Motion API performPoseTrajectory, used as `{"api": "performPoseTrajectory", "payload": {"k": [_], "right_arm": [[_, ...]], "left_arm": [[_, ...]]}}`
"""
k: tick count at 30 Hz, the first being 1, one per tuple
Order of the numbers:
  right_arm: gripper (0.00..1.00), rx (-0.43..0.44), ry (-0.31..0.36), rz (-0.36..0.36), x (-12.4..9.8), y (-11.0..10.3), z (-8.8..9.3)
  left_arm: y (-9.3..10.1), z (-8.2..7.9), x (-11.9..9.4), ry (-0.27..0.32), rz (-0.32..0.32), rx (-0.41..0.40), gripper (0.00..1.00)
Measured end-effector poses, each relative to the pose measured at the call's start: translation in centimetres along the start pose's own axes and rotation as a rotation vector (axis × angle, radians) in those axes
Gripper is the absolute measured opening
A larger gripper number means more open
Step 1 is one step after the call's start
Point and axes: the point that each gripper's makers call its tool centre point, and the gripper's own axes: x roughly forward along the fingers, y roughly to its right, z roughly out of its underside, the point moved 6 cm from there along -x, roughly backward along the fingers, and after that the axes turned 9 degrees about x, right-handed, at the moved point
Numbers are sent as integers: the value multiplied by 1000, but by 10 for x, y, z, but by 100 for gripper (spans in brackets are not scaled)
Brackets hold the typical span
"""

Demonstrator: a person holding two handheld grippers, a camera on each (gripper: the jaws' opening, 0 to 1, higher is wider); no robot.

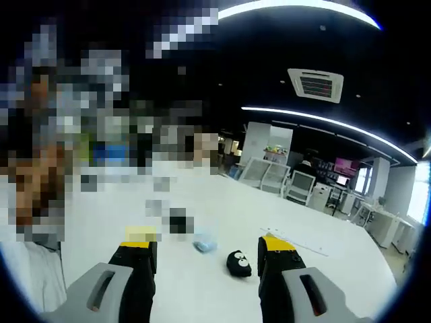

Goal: Pick up the earbuds from the table and place the earbuds into the earbud case

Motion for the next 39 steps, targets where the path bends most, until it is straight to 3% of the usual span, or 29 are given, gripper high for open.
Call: {"api": "performPoseTrajectory", "payload": {"k": [15, 39], "right_arm": [[58, -10, -11, -1, 1, 1, 1], [58, -21, 8, 2, -8, 1, -5]], "left_arm": [[1, 5, 5, -16, 9, 0, 55], [12, 0, 6, -8, 32, 22, 55]]}}
